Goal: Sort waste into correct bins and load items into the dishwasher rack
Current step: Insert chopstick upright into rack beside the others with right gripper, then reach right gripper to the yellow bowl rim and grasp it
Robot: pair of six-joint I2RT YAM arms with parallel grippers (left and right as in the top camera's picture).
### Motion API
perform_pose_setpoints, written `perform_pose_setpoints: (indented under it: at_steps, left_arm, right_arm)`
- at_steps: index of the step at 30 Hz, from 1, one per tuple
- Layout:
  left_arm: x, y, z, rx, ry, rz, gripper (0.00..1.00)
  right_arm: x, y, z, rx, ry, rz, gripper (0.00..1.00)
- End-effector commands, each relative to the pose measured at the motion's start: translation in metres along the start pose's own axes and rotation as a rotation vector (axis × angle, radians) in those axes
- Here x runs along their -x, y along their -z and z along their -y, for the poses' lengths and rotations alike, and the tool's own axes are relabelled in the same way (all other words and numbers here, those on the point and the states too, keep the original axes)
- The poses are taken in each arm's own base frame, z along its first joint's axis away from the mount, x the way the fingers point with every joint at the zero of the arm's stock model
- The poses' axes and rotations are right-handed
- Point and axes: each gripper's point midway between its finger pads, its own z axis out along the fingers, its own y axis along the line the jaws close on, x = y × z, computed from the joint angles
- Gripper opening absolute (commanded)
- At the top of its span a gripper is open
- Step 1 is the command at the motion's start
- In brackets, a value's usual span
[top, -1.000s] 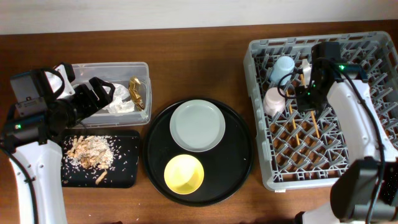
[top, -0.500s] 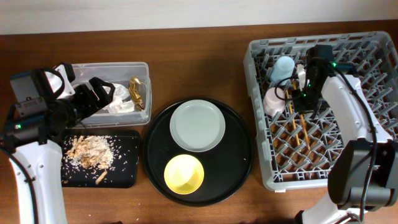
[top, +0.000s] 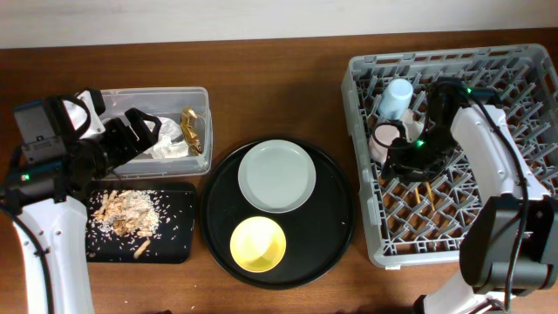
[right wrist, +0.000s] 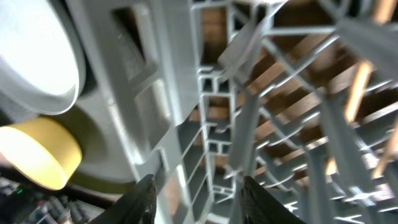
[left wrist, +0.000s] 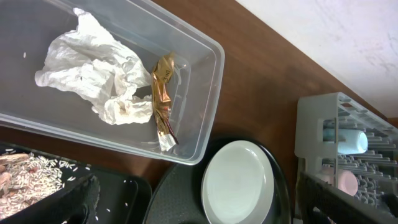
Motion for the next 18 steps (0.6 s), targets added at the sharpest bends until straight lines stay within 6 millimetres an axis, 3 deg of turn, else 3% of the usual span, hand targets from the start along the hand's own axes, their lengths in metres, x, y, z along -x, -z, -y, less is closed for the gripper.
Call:
perform_pose_setpoints:
  at_steps: [1,6,11,15,18]
  left_arm:
    - [0.006,0.006,0.004,-0.009,-0.005,0.023,0.99]
    - [0.006,0.006,0.004,-0.009,-0.005,0.023,0.99]
    - [0.006,0.006,0.004,-0.009,-0.005,0.023,0.99]
    - [0.006,0.006,0.004,-0.009,-0.005,0.023,0.99]
    - [0.006,0.006,0.004,-0.009,-0.005,0.023,0.99]
  right_arm:
    - [-0.007,0.010,-0.026,0.134,0.004,0.005,0.46]
    - [-0.033,0.005,-0.064,0.216,0.141,-0.089,0.47]
    - [-0.058,-0.012,-0.109,0.205,0.303,-0.181,0.47]
    - [-0.089,-0.035,-0.171,0.250,0.482,-0.243,0.47]
    - [-0.108,-0.052,-0.202,0.233,0.569,-0.261,0.48]
